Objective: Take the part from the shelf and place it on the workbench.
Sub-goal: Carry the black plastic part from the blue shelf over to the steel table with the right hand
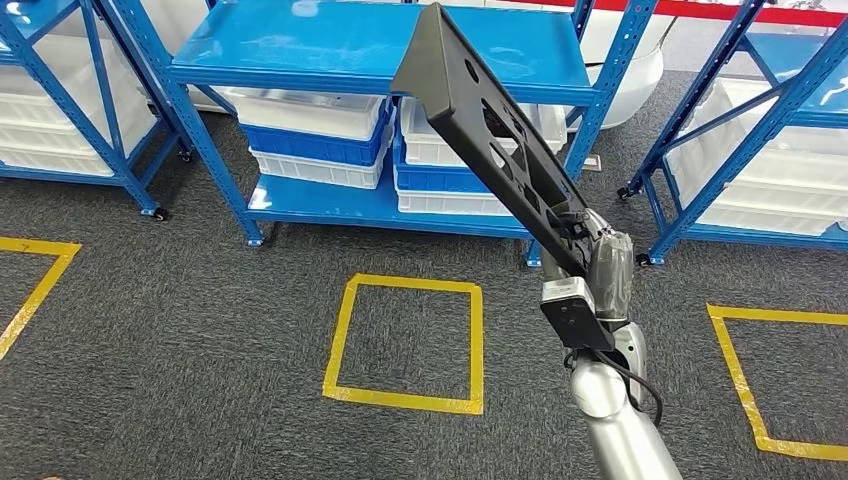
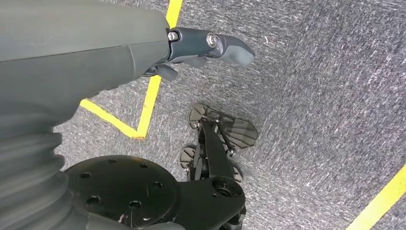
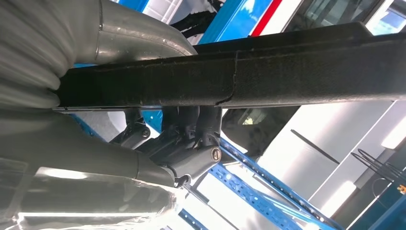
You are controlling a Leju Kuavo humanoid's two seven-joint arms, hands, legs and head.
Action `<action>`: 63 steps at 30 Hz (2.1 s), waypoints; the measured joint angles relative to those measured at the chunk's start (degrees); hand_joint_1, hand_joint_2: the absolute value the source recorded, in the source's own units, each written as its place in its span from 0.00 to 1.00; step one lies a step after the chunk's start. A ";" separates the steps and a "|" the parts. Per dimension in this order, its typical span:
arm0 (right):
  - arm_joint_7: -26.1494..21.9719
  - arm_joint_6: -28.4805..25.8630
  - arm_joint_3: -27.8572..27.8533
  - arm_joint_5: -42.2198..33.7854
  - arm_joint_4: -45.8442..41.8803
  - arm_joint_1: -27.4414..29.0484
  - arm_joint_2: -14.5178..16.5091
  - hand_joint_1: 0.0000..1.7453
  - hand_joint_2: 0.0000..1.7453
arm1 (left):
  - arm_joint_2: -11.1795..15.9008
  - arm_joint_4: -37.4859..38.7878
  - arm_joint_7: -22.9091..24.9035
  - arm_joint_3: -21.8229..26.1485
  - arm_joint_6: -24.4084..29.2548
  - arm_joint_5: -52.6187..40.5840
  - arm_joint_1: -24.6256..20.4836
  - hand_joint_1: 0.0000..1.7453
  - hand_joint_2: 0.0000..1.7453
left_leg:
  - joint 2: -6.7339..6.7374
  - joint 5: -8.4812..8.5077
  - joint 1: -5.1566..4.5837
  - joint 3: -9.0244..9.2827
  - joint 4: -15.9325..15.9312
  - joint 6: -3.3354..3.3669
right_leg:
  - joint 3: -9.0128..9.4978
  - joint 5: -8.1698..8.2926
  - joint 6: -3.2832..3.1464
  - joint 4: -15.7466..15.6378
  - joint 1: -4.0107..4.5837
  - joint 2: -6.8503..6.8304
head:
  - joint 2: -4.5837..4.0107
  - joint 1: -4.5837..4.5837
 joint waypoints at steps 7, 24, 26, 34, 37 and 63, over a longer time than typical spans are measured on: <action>0.40 -0.59 -0.50 0.78 -1.41 1.00 -0.48 1.00 1.00 | 0.03 0.01 0.46 0.00 0.04 -0.69 -0.12 0.00 1.00 | -0.11 1.25 0.81 -0.31 -1.03 1.90 | -3.58 -4.30 0.22 7.29 -0.52 -0.08 | 0.00 -0.04; 0.53 -1.72 -1.58 1.49 -3.32 5.53 -1.81 1.00 1.00 | 0.19 0.00 1.45 -0.07 -0.28 -2.40 0.07 0.00 1.00 | -0.03 -5.75 1.88 -8.19 13.96 -2.31 | 1.37 -2.61 -1.07 1.51 -0.60 -0.88 | 0.00 -0.50; 0.51 -1.84 -1.70 1.73 -3.73 6.50 -1.84 1.00 1.00 | 0.17 0.00 1.58 -0.08 -0.24 -2.57 0.09 0.00 1.00 | 0.14 -6.73 1.80 -9.31 17.29 -1.99 | 1.13 -2.52 -1.31 1.52 -0.07 -1.83 | 0.00 -0.51; 0.20 -2.41 -1.81 2.22 -6.06 8.39 -1.79 1.00 1.00 | 0.59 -0.01 1.53 -0.06 0.08 -2.38 -0.04 0.00 1.00 | 2.77 -0.70 -0.45 0.16 0.49 2.42 | 1.21 -2.50 -1.22 1.19 0.94 -5.21 | 0.00 -0.54; 0.10 -2.41 -1.83 2.25 -6.62 8.44 -1.99 1.00 1.00 | 0.54 -0.01 1.53 -0.04 0.10 -2.18 -0.05 0.00 1.00 | 1.29 0.69 0.34 0.84 -1.34 2.21 | -0.48 -4.77 -1.11 5.02 1.02 -2.69 | 0.00 -0.38; -1.18 -1.08 0.67 -0.08 -6.34 6.15 -1.36 1.00 1.00 | 0.55 0.07 2.35 2.73 1.61 -0.23 0.00 0.00 1.00 | 3.21 -0.27 1.10 -1.36 1.31 -1.24 | 0.80 -2.51 -0.74 1.49 -0.27 -5.26 | 0.00 -0.70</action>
